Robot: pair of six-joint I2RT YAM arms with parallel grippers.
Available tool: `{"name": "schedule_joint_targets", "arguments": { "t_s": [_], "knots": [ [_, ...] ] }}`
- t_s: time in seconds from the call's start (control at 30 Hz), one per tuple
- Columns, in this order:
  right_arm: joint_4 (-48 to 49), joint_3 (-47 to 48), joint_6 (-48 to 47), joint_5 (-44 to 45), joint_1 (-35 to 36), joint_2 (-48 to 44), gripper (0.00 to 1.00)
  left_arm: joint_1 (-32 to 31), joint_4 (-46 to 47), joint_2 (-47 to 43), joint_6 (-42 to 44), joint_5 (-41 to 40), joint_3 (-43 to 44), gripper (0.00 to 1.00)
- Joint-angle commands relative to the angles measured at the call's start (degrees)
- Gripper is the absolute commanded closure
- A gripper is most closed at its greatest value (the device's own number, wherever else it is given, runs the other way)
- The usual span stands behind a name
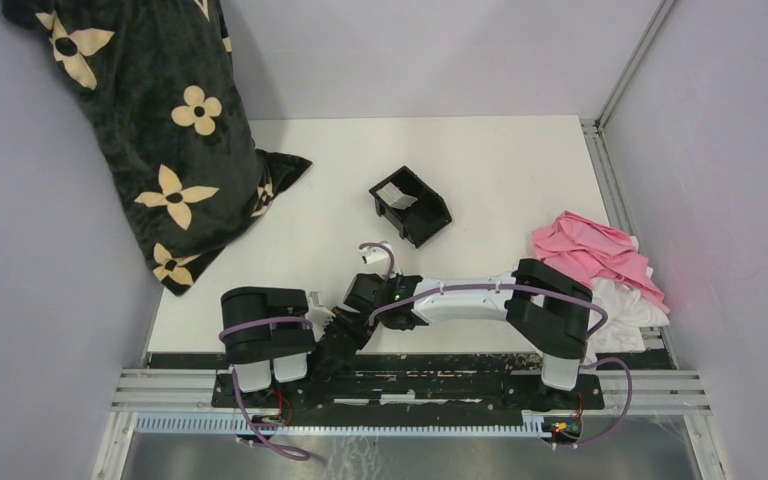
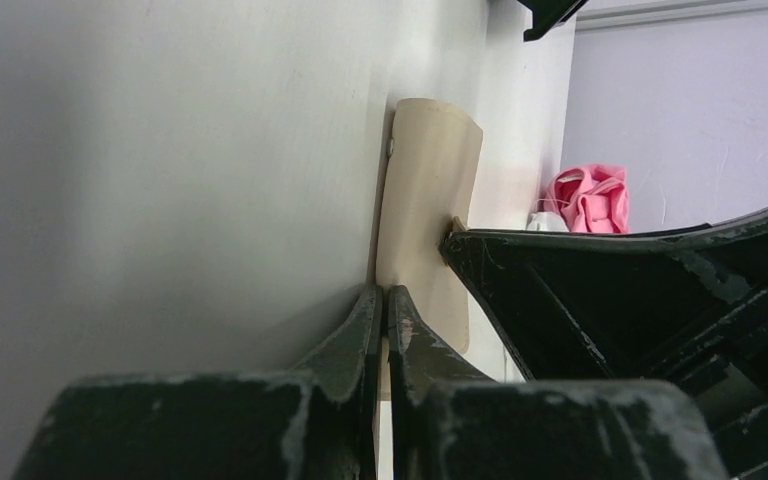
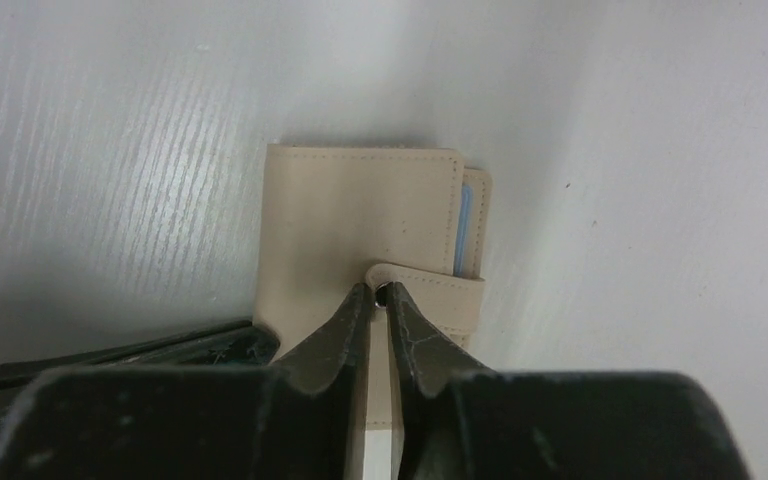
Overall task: Put the credit cards into the card holder
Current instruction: Close the card holder at the center of the board, then reset both arms
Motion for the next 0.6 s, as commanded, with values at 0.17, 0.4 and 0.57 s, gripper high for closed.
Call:
{"name": "schedule_joint_targets", "arguments": {
  "t_s": [0.17,0.4,0.57],
  "knots": [
    [-2.1,-0.8,-2.8,-0.1,-2.3,-2.4,0.57,0.1,-3.5,-3.6,6.4,0.3,-2.3,0.86],
    [-1.7,-1.5,-4.9,3.9,-1.2,-8.6,0.53,0.1,-24.6,-22.0,15.7,-1.8,2.1,0.74],
    [2.5,-5.6,-7.2,6.9,-1.1,-15.0,0.45,0.1,-43.1,-36.6,24.6,-6.7,7.9,0.61]
  ]
}}
